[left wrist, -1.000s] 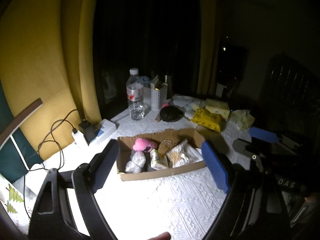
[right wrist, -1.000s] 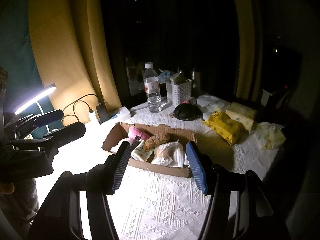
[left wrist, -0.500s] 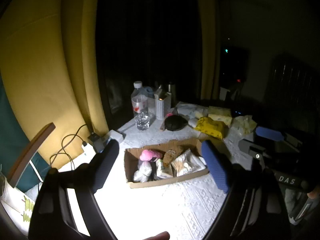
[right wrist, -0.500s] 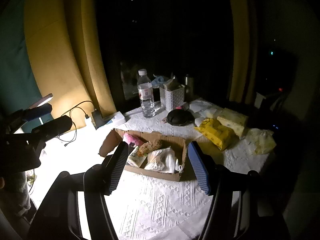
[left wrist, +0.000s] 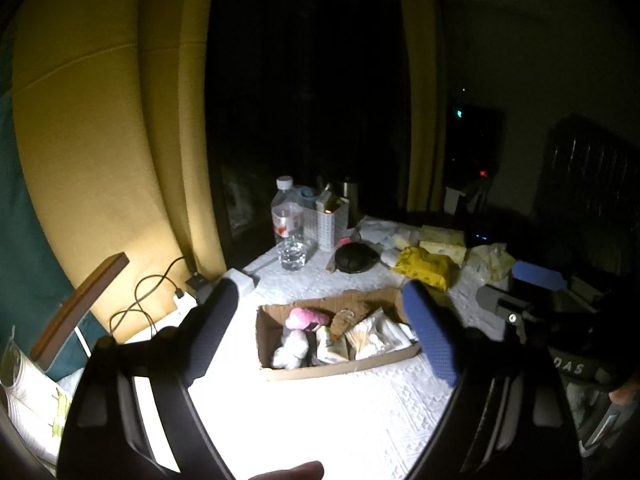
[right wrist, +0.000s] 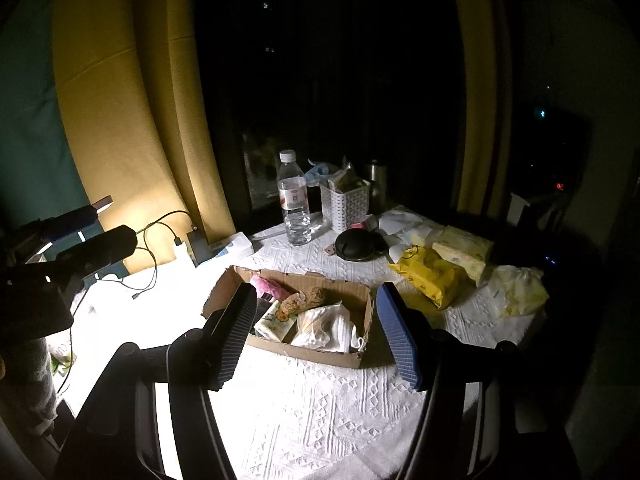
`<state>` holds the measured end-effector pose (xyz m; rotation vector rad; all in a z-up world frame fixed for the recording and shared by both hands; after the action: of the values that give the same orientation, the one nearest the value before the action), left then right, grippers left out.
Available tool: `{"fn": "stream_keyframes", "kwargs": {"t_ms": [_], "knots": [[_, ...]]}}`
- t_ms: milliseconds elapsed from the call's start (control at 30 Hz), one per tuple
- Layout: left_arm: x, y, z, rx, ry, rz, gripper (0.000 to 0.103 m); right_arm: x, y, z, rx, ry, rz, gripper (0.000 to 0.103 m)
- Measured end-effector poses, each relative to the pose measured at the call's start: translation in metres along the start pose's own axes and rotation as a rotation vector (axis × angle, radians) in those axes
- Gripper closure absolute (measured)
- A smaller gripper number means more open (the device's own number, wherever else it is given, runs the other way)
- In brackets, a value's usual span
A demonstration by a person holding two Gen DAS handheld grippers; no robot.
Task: Organize soft objects
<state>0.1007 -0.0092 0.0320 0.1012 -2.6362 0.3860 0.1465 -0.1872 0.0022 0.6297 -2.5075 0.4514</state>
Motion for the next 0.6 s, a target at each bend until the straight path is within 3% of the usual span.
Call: {"fn": "stream_keyframes", "kwargs": {"t_ms": [600], "knots": [[0.0017,-0.0014,0.0025,0.000,0.004,0.000,0.017,-0.0002,0.0000,0.0002,0.002,0.000,0.002,0.037]]}}
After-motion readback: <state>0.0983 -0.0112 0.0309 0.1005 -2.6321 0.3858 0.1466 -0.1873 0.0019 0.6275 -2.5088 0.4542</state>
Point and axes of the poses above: each gripper's, at about its wrist camera, not at the fingertips, and x roughly against the way its jaws point, y to its left, z to its underside, the point moved 5 cm from there along -x, roughly the way its jaws point, and after that the axes turned 15 degrees about x, right-handed, at the moved point
